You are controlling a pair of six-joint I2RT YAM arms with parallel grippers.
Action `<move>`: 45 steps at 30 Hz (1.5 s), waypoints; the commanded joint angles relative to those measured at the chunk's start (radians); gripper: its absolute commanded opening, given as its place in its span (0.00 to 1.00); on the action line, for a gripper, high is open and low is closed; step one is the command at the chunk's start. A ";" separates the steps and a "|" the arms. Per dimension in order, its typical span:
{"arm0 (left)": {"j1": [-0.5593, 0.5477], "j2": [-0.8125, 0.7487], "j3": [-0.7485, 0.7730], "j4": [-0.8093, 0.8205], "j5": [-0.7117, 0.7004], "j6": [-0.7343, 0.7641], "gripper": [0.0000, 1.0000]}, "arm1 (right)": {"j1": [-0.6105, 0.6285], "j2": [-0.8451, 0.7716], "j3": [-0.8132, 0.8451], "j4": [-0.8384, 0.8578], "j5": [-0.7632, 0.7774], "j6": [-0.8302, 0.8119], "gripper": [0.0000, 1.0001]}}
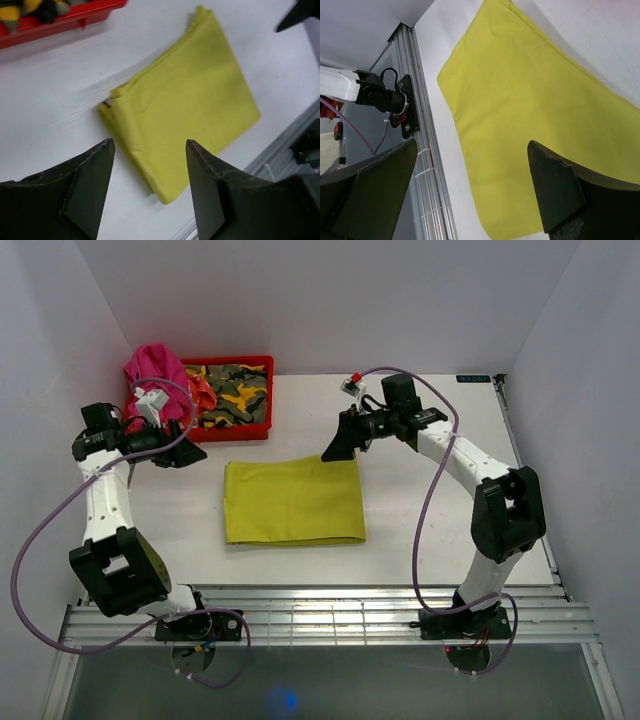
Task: Fold and stack the trousers
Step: Fold the trousers
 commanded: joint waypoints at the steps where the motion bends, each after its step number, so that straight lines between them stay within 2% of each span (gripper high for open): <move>1: -0.055 0.028 -0.099 -0.003 0.288 0.000 0.68 | -0.020 0.038 -0.034 -0.088 -0.093 -0.061 0.96; 5: -0.161 0.069 -0.182 0.161 0.286 -0.140 0.61 | -0.020 0.122 -0.039 -0.067 -0.148 -0.043 1.00; 6: -0.176 0.072 -0.203 0.287 0.270 -0.195 0.61 | -0.020 0.139 -0.034 -0.062 -0.158 -0.041 0.97; 7: -0.201 0.074 -0.246 0.348 0.256 -0.291 0.59 | -0.020 0.179 -0.030 -0.056 -0.159 -0.037 0.96; 10: -0.236 0.141 -0.295 0.528 0.220 -0.426 0.56 | -0.028 0.256 -0.013 -0.030 -0.155 -0.032 0.94; 11: -0.238 0.208 -0.297 0.580 0.210 -0.450 0.55 | -0.036 0.277 -0.010 -0.016 -0.155 -0.022 0.93; 14: -0.235 0.336 -0.250 0.612 0.140 -0.500 0.50 | -0.062 0.365 0.018 0.001 -0.144 -0.024 0.93; 15: -0.232 0.411 -0.233 0.623 0.127 -0.508 0.50 | -0.069 0.383 0.024 0.005 -0.135 -0.027 0.92; 20: -0.196 0.583 -0.145 0.695 0.072 -0.591 0.48 | -0.123 0.481 0.047 0.004 -0.101 -0.060 0.91; 24: -0.193 0.646 -0.046 0.617 0.101 -0.553 0.46 | -0.149 0.489 0.087 -0.022 -0.081 -0.060 0.89; 26: -0.192 0.603 -0.035 0.542 0.139 -0.513 0.47 | -0.149 0.436 0.102 -0.062 -0.081 -0.080 0.89; 28: -0.190 0.547 -0.032 0.469 0.184 -0.400 0.51 | -0.149 0.352 0.096 -0.091 -0.107 -0.090 0.90; 29: -0.192 0.484 -0.031 0.369 0.196 -0.340 0.52 | -0.149 0.318 0.087 -0.109 -0.124 -0.087 0.89; 34: -0.190 0.326 -0.109 0.103 0.216 -0.069 0.52 | -0.119 0.065 -0.193 0.011 -0.211 0.021 0.89; 37: -0.192 0.237 -0.194 0.025 0.227 -0.011 0.52 | -0.080 -0.023 -0.350 0.108 -0.237 0.087 0.89; 41: -0.192 0.213 -0.336 0.003 0.207 0.039 0.52 | -0.017 -0.019 -0.439 0.130 -0.230 0.078 0.90; 45: -0.192 0.339 -0.374 0.008 0.181 0.056 0.48 | 0.016 0.110 -0.415 0.114 -0.239 0.043 0.88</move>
